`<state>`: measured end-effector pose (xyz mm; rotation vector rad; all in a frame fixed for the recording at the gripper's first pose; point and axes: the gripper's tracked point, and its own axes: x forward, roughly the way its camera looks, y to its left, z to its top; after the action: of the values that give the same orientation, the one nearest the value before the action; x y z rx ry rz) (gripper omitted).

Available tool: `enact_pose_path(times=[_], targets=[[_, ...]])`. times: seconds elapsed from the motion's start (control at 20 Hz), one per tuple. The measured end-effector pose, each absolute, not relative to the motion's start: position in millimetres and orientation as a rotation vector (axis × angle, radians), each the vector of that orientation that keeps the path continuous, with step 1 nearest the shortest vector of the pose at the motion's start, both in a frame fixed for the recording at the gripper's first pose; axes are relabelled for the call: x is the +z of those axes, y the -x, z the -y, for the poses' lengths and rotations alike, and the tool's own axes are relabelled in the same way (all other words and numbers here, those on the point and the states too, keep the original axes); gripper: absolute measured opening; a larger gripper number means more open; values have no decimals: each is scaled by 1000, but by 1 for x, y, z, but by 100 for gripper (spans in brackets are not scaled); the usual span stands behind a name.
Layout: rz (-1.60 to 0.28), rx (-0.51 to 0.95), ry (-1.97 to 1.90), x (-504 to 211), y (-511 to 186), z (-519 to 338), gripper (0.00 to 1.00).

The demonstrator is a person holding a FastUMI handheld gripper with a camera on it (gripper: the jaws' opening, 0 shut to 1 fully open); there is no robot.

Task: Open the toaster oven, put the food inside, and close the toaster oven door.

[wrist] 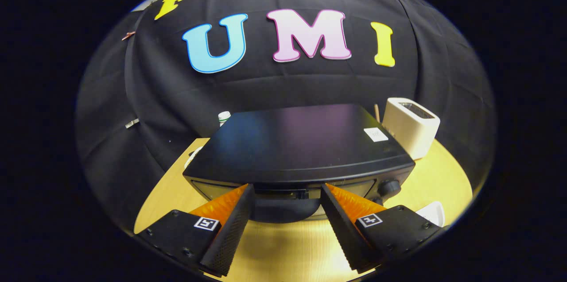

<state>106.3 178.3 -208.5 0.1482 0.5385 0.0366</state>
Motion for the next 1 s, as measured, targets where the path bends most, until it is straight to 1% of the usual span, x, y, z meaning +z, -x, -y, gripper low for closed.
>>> enact_pose_path(times=[0.2, 0.4, 0.55, 0.75, 1.0], targets=[[-602, 52, -300, -218, -86, -179, 97], [-620, 77, -257, -225, -62, -180, 97], [-670, 90, -258, -240, -42, -181, 97], [-784, 113, -200, -280, 1, -181, 97], [-915, 108, -119, -340, 34, -174, 98]])
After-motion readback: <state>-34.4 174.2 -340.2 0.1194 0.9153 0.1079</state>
